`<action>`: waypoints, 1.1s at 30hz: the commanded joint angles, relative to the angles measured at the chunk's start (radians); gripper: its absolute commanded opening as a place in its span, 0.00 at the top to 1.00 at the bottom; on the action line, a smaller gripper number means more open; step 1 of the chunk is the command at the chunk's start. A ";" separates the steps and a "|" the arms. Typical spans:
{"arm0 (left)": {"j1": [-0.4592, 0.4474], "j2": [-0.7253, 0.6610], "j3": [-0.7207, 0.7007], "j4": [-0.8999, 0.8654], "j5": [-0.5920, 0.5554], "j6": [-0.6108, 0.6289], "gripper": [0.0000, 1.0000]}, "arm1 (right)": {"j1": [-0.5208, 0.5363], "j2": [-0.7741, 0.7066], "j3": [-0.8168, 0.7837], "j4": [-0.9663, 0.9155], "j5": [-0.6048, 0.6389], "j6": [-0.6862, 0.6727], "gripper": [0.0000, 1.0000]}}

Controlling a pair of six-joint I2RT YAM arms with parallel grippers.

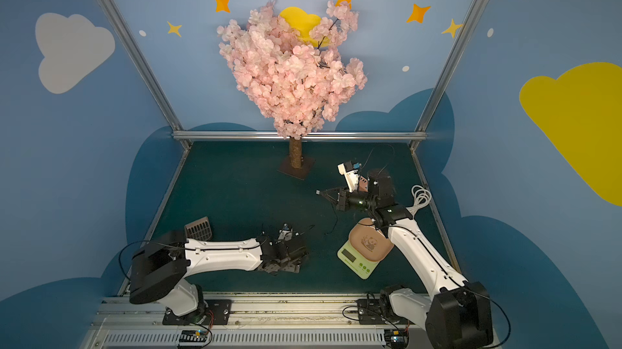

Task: Charge the electronic scale
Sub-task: Pick up the plug from the center of the board.

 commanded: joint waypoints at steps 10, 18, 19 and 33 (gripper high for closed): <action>0.009 0.025 -0.020 0.021 -0.006 -0.046 0.36 | -0.015 -0.019 0.023 -0.016 -0.007 0.012 1.00; 0.018 0.017 -0.048 0.058 0.008 -0.012 0.48 | -0.017 -0.022 0.023 -0.020 -0.018 0.014 1.00; 0.026 0.012 -0.063 0.085 0.018 0.005 0.51 | -0.017 -0.022 0.022 -0.020 -0.021 0.015 1.00; 0.221 -0.325 -0.257 0.564 0.180 0.724 0.63 | 0.009 0.042 0.068 -0.108 -0.201 0.076 1.00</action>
